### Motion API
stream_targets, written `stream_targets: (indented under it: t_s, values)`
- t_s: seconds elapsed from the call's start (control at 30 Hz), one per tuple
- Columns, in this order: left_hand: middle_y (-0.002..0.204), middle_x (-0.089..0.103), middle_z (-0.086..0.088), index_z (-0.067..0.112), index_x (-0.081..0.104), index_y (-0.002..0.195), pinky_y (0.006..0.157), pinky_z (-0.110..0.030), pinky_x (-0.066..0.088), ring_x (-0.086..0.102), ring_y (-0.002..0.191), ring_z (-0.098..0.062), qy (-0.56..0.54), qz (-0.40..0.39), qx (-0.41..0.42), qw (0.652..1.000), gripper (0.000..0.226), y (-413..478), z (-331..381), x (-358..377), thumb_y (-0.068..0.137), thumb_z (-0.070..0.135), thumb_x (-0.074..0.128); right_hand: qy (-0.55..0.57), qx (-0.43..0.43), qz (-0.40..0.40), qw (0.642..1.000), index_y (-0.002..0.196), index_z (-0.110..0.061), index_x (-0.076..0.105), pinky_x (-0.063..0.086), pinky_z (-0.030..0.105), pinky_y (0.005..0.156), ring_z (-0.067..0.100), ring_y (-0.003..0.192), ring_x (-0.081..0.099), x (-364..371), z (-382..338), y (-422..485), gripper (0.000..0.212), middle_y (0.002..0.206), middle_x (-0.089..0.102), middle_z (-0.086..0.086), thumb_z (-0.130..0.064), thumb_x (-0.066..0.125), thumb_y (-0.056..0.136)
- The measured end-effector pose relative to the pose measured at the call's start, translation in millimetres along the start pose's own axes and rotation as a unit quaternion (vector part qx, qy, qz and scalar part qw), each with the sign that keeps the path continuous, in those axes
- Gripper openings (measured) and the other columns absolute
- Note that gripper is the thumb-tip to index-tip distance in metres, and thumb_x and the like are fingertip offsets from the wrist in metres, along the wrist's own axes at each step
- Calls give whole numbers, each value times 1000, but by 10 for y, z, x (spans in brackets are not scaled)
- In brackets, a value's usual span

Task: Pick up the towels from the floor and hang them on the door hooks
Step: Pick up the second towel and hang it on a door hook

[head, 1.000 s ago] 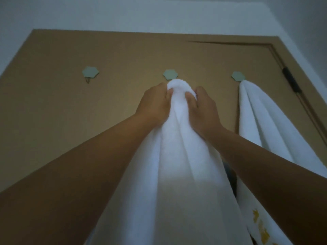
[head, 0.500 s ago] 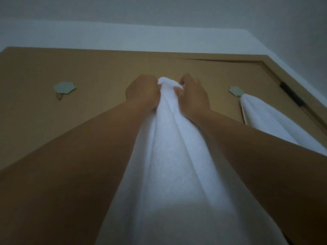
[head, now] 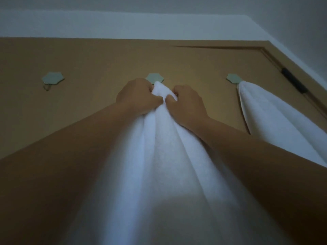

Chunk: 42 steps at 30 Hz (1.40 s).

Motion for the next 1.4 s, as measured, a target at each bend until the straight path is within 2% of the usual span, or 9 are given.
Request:
stream_targets:
  t_s: [0.27, 0.53, 0.67, 0.77, 0.83, 0.97, 1.13, 1.23, 1.4]
  values:
    - [87, 57, -2, 17, 59, 92, 55, -26, 32, 54, 81, -22, -14, -56, -63, 996, 22, -625, 70, 55, 80, 36, 62, 45, 46, -34, 997, 109, -13, 48, 34, 30, 75, 26, 96, 53, -31, -28, -389, 22, 104, 55, 6, -24, 44, 90]
    - [124, 55, 0, 23, 44, 129, 90, -34, 46, 55, 112, -23, -80, -80, -208, 972, 65, -1789, -117, -64, 74, 50, 65, 193, 170, -138, 957, 139, -25, 25, 35, 26, 89, 19, 110, 50, -206, -50, -1443, 57, 134, 47, 0, -36, 52, 90]
    - [144, 30, -3, 26, 29, 141, 110, -40, 25, 26, 135, -24, -19, -25, -234, 972, 78, -2438, -63, -337, 76, 56, 60, 213, 225, -163, 937, 139, -24, 29, 30, 14, 79, 9, 98, 44, -373, -56, -2059, 61, 108, 51, -13, -41, 56, 88]
    - [150, 27, -5, 27, 29, 142, 115, -40, 18, 21, 141, -23, 24, -65, -228, 971, 85, -2863, 52, -297, 72, 70, 52, 218, 269, -215, 913, 138, -22, 32, 38, 24, 89, 14, 107, 50, -359, -91, -2448, 65, 112, 51, -9, -43, 61, 84]
    - [135, 48, -6, 21, 42, 130, 107, -44, 35, 42, 128, -26, -14, -132, -263, 956, 86, -3067, 43, -136, 64, 75, 49, 231, 282, -240, 900, 138, -18, 31, 42, 34, 100, 20, 119, 50, -355, -143, -2625, 69, 129, 50, 0, -36, 66, 82]
    - [89, 53, 0, 13, 45, 103, 75, -31, 43, 55, 91, -25, -104, -101, -330, 933, 21, -3185, -3, -235, 87, 22, 56, 233, 296, -234, 897, 136, -14, 34, 37, 24, 92, 21, 119, 49, -483, -205, -2779, 57, 131, 49, 4, -19, 62, 86]
    - [94, 67, 2, 16, 56, 115, 64, -25, 56, 68, 77, -12, -405, -90, -387, 823, 27, -3251, -52, -422, 89, 20, 60, 274, 310, -186, 891, 120, -16, 49, 46, 17, 74, 3, 82, 56, -695, -147, -2763, 33, 92, 55, -13, -15, 59, 89]
    - [91, 69, 2, 16, 59, 113, 54, -18, 54, 70, 69, -7, -446, -104, -402, 793, 26, -3363, -117, -421, 91, 29, 56, 253, 317, -188, 895, 123, -14, 50, 46, 18, 76, 7, 86, 56, -735, -36, -2810, 35, 97, 56, -10, -18, 59, 90]
    - [97, 65, -5, 12, 62, 99, 77, -34, 51, 64, 95, -28, -179, -89, -391, 898, 24, -3590, -477, -294, 88, 34, 60, 156, 347, -169, 909, 125, -10, 50, 42, 35, 101, 26, 115, 54, -744, 292, -2978, 40, 123, 58, 9, -27, 58, 90]
Point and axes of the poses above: each hand's wrist, its own y-axis towards the middle knuckle, its own x-axis out of the palm, z = x × y, the point moved 9 cm from there along y, towards the middle knuckle
